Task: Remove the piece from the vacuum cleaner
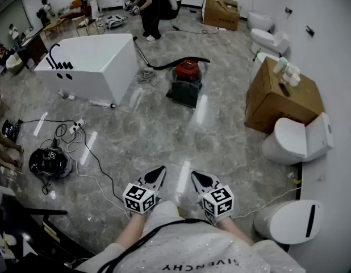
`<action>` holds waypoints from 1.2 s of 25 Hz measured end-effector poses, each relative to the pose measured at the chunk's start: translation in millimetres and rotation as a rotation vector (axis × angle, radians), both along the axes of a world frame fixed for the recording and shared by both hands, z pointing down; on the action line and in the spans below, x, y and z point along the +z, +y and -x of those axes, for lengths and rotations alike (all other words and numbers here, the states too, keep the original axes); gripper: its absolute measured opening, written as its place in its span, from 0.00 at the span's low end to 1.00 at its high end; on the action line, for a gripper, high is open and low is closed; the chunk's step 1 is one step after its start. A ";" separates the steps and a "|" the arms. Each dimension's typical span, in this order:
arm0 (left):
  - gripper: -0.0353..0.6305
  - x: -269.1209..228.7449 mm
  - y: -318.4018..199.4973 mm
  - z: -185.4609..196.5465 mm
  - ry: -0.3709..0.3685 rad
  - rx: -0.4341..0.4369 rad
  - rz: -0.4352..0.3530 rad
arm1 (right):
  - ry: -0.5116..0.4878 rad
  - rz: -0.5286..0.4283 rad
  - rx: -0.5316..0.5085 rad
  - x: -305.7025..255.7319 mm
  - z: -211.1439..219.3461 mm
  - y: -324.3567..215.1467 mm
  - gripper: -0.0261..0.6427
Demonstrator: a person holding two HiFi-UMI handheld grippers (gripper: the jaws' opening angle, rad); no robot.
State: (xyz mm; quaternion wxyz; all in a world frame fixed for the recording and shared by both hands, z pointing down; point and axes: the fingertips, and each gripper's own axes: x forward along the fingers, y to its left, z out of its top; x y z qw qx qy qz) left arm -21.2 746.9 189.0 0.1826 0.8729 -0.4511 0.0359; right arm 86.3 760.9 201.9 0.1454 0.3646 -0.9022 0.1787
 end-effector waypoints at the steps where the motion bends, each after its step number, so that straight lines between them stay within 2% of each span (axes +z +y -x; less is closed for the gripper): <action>1: 0.08 0.6 1.6 1.1 -0.005 -0.001 0.001 | -0.002 0.001 0.002 1.5 0.1 0.5 0.06; 9: 0.08 18.7 -14.7 3.2 -0.017 0.023 0.040 | -0.006 0.014 0.029 9.8 0.1 -14.7 0.06; 14: 0.08 30.8 -60.6 7.7 -0.005 0.048 0.048 | 0.009 0.065 0.041 24.0 9.3 -48.4 0.06; 18: 0.08 36.0 -102.5 25.4 -0.034 0.073 0.055 | 0.041 0.080 0.019 28.4 31.3 -86.5 0.06; 24: 0.08 38.3 -173.8 69.5 -0.052 0.107 0.078 | 0.043 0.085 0.063 24.4 65.5 -150.8 0.06; 30: 0.08 37.7 -234.0 84.3 -0.058 0.157 0.081 | 0.039 0.107 0.122 26.3 77.9 -200.6 0.06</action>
